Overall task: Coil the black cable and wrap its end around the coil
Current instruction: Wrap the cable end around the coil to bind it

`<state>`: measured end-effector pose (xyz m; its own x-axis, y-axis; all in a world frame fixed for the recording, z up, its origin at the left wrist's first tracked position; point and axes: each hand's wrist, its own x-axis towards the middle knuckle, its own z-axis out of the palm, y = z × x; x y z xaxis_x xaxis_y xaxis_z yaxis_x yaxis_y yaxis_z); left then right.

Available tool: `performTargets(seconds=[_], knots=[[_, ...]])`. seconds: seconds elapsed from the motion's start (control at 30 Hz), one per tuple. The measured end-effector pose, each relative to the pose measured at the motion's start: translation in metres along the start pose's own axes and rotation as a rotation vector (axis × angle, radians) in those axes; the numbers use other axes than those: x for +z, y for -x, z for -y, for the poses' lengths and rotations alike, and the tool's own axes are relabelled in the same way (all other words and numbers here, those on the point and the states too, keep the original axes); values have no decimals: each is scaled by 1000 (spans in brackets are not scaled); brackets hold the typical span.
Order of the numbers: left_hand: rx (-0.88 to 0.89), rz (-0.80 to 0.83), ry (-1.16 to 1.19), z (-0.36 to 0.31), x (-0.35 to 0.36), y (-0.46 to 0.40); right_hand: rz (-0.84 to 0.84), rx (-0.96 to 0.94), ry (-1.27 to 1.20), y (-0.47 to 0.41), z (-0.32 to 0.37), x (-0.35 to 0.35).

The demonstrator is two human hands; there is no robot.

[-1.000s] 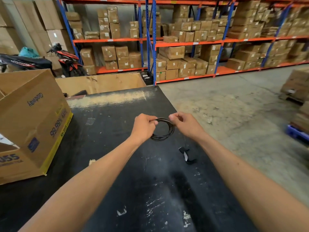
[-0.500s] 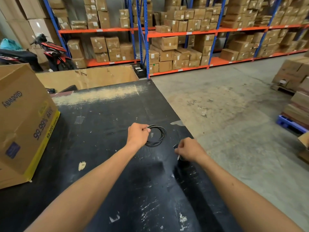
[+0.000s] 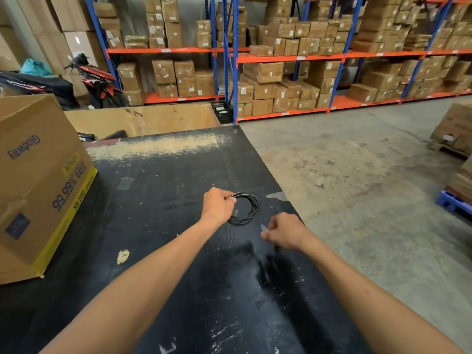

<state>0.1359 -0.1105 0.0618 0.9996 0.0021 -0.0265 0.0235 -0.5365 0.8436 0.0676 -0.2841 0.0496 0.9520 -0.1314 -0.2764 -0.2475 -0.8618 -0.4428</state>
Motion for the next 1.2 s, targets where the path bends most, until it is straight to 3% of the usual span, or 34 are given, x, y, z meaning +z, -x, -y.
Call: performTargets(seconds=[0.13, 0.27, 0.53, 0.77, 0.9, 1.07, 1.2], knots=[[-8, -22, -55, -5, -8, -10, -100, -202, -68, 1, 24, -30], [52, -54, -72, -20, -23, -9, -380, -410, 184, -14, 43, -37], [128, -59, -67, -12, -32, -8, -497, -477, 672, -19, 75, -27], [140, 24, 114, -21, -30, 2, -704, -483, 517, -23, 77, -26], [122, -10, 224, -25, -29, 6, -699, -582, 460, -17, 73, -28], [190, -71, 221, -28, -32, 4, -540, -717, 353, -20, 61, -24], [226, -44, 190, -29, -32, 5, -633, -682, 252, -21, 64, -35]])
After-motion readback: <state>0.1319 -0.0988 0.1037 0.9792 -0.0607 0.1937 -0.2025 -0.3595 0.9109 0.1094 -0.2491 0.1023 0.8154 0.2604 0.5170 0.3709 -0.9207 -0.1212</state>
